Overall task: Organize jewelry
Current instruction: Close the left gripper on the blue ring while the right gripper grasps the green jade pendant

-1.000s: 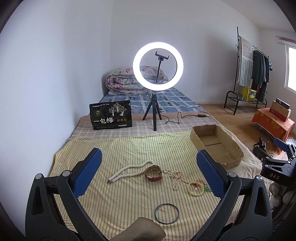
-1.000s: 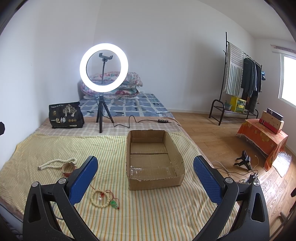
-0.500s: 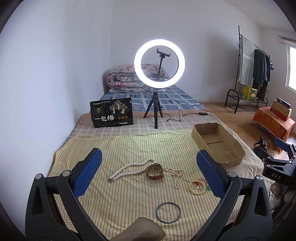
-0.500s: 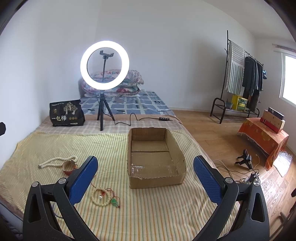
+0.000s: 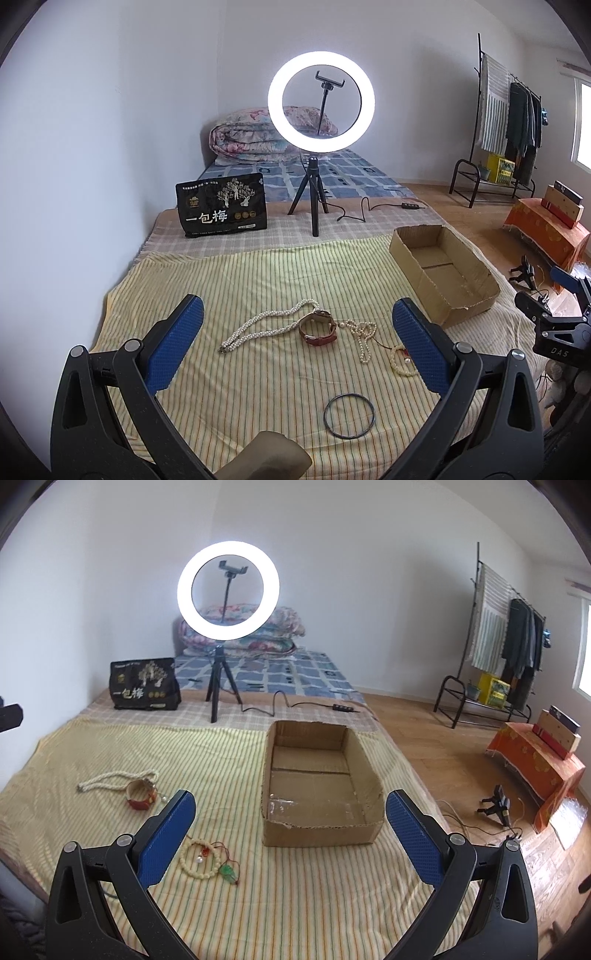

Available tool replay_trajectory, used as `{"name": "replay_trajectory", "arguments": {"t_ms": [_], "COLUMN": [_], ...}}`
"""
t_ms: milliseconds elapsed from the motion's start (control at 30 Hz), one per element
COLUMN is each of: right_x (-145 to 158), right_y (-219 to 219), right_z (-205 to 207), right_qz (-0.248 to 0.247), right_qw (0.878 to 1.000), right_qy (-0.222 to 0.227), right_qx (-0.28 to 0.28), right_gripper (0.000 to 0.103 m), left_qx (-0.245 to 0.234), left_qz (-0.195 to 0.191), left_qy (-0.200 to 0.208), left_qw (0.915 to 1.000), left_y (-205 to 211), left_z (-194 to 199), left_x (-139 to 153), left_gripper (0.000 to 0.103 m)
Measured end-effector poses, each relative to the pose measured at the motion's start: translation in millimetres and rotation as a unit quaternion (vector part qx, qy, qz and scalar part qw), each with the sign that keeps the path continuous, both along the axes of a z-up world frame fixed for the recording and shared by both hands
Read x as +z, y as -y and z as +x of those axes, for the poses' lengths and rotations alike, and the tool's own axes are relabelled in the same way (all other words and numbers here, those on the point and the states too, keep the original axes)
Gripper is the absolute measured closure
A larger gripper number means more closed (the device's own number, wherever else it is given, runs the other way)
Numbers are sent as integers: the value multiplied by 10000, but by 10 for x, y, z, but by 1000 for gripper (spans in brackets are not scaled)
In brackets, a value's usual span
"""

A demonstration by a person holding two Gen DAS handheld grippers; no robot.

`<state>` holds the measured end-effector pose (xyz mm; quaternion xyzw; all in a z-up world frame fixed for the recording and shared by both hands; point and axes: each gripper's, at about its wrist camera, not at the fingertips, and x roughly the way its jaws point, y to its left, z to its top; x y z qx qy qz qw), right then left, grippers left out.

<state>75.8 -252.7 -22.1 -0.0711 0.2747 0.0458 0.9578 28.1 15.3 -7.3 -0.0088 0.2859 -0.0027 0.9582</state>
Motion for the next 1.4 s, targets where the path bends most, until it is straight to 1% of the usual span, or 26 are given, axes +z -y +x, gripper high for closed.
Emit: {"name": "replay_trajectory", "arguments": {"t_ms": [100, 167, 267, 367, 433, 500, 533, 600, 667, 700, 733, 767, 800, 867, 900, 933, 1000, 1067, 1100, 1167, 1267, 1400], "right_x": [-68, -115, -181, -240, -291, -361, -414, -520, -648, -728, -793, -856, -933, -1030, -1066, -1111, -1183, -1243, -1277, -1322, -1374, -1414], "right_y": [16, 36, 85, 104, 86, 38, 5, -55, -115, -159, -186, -202, -213, -226, -233, -246, -273, -287, -294, -303, -311, -336], "right_z": [56, 95, 174, 245, 276, 306, 324, 349, 368, 383, 394, 405, 425, 450, 462, 479, 491, 500, 505, 520, 558, 621], "right_qz": [56, 81, 123, 90, 18, -80, -139, -250, -379, -449, -500, -525, -540, -548, -557, -581, -642, -684, -696, -736, -715, -602], "right_qw": [9998, 9994, 9984, 9971, 9954, 9920, 9890, 9829, 9751, 9697, 9655, 9620, 9574, 9522, 9496, 9463, 9419, 9383, 9361, 9329, 9316, 9287], "right_qy": [-99, -201, -417, -597, -749, -935, -1064, -1279, -1520, -1685, -1815, -1922, -2072, -2251, -2328, -2414, -2512, -2591, -2636, -2705, -2748, -2839], "right_qx": [160, 279, 368, 460, 605, 850, 1019, 1300, 1569, 1711, 1799, 1864, 1935, 1993, 2022, 2069, 2136, 2187, 2221, 2260, 2271, 2309], "right_gripper": [1, 1, 1, 1, 1, 1, 1, 2, 10, 17, 22, 24, 25, 27, 36, 44, 45, 46, 48, 52, 56, 60], "left_qx": [-49, -162, -184, -334, -417, -551, -614, -749, -874, -912, -933, -968, -1021, -1107, -1154, -1213, -1311, -1407, -1444, -1473, -1487, -1449], "left_qz": [-19, -55, 23, -137, -291, -363, -370, -436, -553, -589, -604, -627, -662, -741, -748, -726, -704, -727, -748, -787, -871, -945], "left_qy": [-157, -249, -288, -425, -552, -693, -764, -919, -1099, -1215, -1300, -1435, -1589, -1826, -1911, -2012, -2145, -2341, -2445, -2606, -2820, -3043], "left_qw": [9999, 9995, 9994, 9984, 9972, 9954, 9945, 9920, 9885, 9866, 9853, 9829, 9798, 9741, 9719, 9693, 9653, 9592, 9559, 9509, 9438, 9367], "left_y": [-69, -112, -146, -188, -214, -212, -200, -182, -174, -172, -150, -137, -127, -89, -65, -25, 30, 83, 102, 120, 112, 74], "left_z": [99, 156, 218, 261, 287, 315, 331, 348, 363, 380, 393, 410, 431, 445, 445, 444, 439, 448, 458, 475, 499, 527], "left_x": [-58, -101, -187, -295, -377, -448, -475, -542, -626, -681, -734, -800, -873, -995, -1051, -1107, -1192, -1290, -1344, -1433, -1550, -1669], "left_gripper": [0, 0, 0, 2, 7, 13, 18, 22, 29, 32, 38, 42, 43, 48, 51, 56, 57, 57, 58, 62, 63, 64]}}
